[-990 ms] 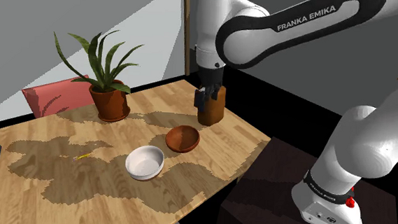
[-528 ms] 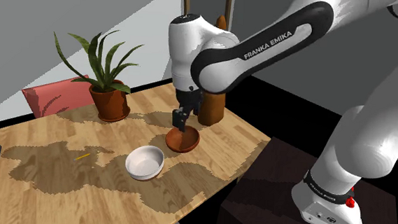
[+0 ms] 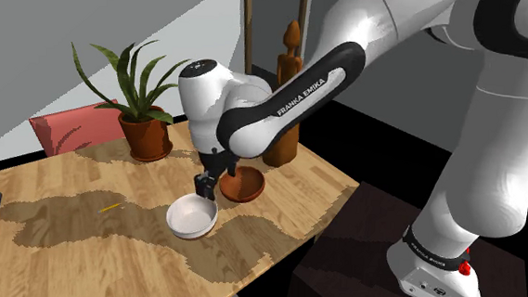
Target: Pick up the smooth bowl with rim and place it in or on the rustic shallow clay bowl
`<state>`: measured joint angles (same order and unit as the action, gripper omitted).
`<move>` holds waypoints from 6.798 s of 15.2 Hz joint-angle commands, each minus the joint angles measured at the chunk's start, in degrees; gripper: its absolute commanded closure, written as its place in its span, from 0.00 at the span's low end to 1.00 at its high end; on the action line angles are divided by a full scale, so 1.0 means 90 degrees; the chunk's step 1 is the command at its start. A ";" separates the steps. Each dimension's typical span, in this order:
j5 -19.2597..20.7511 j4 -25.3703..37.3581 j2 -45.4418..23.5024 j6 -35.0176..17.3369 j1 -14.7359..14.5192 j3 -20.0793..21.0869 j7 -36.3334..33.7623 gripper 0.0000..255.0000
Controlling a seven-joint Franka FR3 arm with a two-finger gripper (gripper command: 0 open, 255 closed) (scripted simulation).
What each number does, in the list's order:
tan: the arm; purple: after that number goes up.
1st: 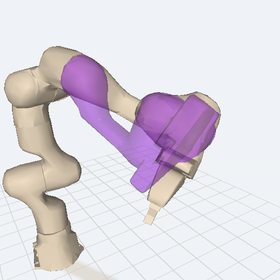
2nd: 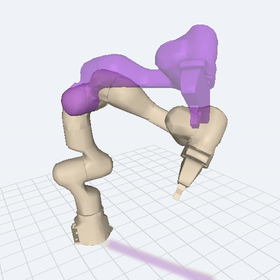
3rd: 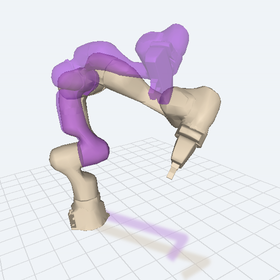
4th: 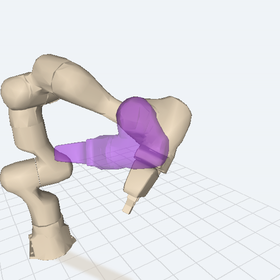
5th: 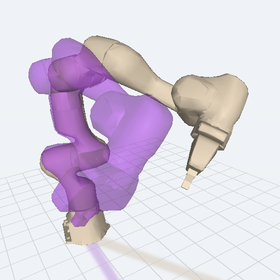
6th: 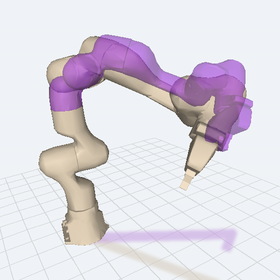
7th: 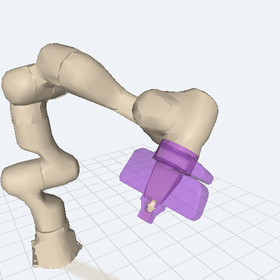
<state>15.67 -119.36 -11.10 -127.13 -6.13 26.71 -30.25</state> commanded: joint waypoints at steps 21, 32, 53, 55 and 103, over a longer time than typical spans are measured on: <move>0.1516 0.3525 -0.4057 0.0052 -0.1637 -0.0670 -0.1306 0.00; 0.1516 0.3525 -0.4057 0.0052 -0.1637 -0.0670 -0.1306 1.00; 0.1206 0.3475 -0.3293 0.0738 -0.1482 -0.0419 -0.1068 1.00; 0.1161 0.3493 -0.3197 0.0846 -0.1465 -0.0387 -0.1032 1.00; 0.0768 -0.0064 -0.1003 -0.0982 0.0561 -0.0643 0.0586 1.00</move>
<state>22.53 -119.95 -20.09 -135.90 -1.06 20.94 -24.93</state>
